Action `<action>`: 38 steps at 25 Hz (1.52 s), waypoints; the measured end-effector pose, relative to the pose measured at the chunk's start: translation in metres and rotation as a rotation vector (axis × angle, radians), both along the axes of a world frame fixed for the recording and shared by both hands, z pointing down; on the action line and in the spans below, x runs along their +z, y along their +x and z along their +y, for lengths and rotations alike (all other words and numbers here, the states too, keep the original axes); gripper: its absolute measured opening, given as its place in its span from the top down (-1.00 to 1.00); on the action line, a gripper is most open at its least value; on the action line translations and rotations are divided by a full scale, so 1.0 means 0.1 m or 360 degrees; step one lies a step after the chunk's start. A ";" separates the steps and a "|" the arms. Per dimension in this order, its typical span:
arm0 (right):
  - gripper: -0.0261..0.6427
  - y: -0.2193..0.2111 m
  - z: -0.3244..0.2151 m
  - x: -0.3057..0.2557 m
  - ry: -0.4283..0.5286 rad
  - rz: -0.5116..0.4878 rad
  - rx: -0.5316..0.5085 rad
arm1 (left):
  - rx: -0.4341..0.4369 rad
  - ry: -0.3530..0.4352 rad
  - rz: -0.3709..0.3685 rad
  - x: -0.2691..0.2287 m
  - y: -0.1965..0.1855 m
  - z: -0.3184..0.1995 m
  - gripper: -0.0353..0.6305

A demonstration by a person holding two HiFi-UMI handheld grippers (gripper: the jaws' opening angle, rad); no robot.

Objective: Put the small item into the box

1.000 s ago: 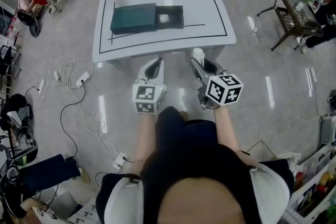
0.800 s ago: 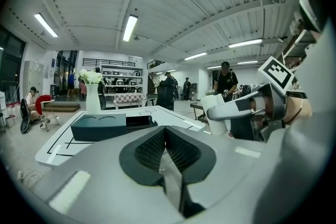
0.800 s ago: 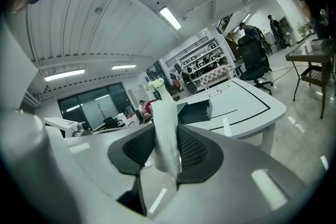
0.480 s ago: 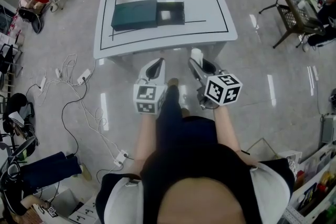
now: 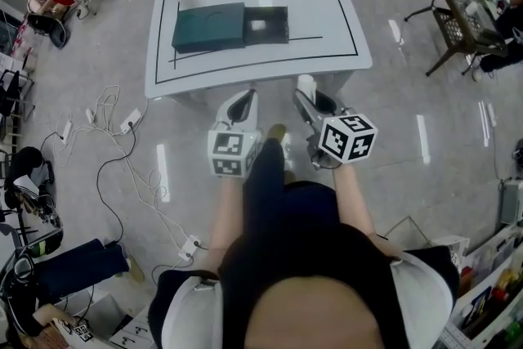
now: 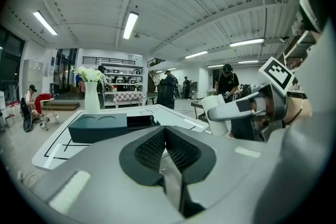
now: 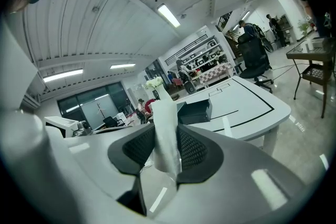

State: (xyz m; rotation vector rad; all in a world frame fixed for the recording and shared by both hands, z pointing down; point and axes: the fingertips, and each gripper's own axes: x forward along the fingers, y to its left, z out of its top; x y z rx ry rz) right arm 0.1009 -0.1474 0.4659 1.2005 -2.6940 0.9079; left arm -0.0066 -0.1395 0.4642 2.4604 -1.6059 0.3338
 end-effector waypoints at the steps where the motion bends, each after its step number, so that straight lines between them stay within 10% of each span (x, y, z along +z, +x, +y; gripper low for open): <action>1: 0.54 -0.01 -0.04 0.01 -0.0001 0.0002 0.0000 | -0.0001 -0.0002 0.0002 0.00 -0.01 -0.04 0.87; 38: 0.54 -0.22 -1.46 0.01 -0.0037 0.0030 0.0035 | 0.0012 -0.0034 0.0029 -0.01 -0.29 -1.51 0.87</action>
